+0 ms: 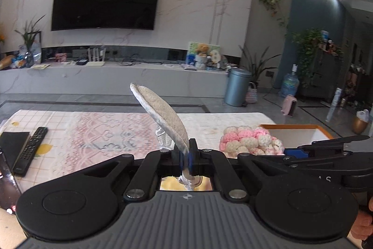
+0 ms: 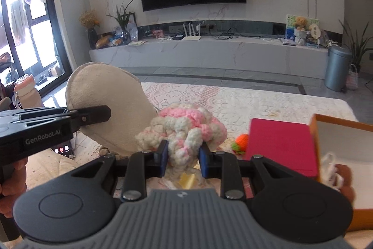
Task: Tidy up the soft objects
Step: 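Carry the pad and crocheted piece into the orange box and release them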
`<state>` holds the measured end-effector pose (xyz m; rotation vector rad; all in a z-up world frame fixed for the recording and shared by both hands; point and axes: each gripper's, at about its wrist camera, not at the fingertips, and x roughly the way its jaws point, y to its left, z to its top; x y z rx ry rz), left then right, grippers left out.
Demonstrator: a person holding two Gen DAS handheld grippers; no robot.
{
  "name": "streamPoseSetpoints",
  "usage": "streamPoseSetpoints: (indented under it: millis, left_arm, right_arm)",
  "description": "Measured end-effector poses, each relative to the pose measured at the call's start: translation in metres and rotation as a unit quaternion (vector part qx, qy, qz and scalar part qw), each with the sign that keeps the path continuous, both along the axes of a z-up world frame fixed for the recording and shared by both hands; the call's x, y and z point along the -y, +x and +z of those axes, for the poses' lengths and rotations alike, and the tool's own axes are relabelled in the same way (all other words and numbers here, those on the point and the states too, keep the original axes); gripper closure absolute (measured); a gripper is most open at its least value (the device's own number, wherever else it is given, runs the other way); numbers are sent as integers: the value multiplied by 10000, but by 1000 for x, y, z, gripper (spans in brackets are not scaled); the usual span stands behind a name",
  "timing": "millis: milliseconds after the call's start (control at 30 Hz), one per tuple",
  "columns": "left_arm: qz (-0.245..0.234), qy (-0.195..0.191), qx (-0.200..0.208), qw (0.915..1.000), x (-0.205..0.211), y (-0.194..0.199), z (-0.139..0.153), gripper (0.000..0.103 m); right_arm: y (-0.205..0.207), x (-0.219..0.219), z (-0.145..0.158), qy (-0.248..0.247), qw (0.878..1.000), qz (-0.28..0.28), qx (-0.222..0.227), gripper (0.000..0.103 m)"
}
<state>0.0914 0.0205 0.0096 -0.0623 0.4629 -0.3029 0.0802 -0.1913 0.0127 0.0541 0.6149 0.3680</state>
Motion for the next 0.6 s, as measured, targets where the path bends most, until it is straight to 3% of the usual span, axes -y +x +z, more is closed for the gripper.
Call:
streamPoseSetpoints:
  millis: [267,600]
  left_arm:
    - [-1009,-136,88,9948,59,7,17,98]
    - [-2076,-275,-198,9776,161,65,16,98]
  right_arm:
    - [-27,84,16,27,9981,-617,-62,77]
    - [-15,186,29,-572,9881,-1424,-134,77]
